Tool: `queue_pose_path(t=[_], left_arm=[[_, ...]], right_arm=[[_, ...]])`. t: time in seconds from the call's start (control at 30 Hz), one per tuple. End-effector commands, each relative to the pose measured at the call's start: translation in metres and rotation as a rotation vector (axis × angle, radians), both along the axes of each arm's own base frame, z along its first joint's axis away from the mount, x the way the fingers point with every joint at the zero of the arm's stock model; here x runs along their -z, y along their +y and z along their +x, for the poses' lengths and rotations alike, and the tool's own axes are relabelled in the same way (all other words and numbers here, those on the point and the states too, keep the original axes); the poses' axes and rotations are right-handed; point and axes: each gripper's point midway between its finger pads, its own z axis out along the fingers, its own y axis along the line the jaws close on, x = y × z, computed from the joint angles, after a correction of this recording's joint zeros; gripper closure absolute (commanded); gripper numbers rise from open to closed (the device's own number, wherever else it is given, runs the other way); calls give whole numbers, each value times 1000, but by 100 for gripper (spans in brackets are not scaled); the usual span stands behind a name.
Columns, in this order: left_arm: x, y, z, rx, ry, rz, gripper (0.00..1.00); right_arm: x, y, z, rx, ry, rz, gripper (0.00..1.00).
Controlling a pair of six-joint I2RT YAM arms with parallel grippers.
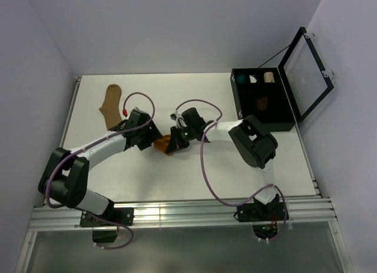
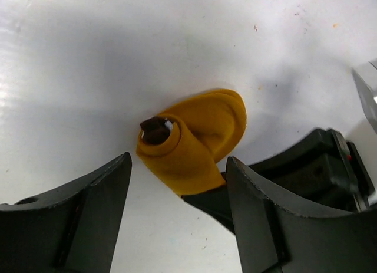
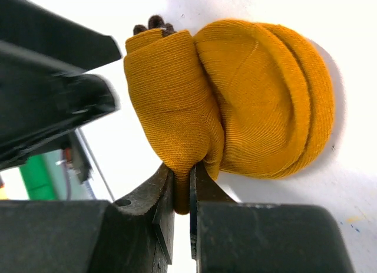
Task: Roll the socks
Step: Roll the sock at the center of the board.
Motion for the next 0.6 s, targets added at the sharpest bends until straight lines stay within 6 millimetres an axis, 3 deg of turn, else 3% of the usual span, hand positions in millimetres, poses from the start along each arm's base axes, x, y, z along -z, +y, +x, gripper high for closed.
queue_pose_path(t=[0.0, 0.17, 0.57], left_arm=[[-15, 6, -2, -74, -60, -37, 29], [-7, 6, -13, -98, -68, -94, 30], [25, 2, -11, -95, -6, -80, 39]], right_arm=[[10, -4, -18, -24, 179, -11, 100], [6, 1, -16, -12, 258, 28, 100], [6, 6, -11, 22, 400, 96, 100]])
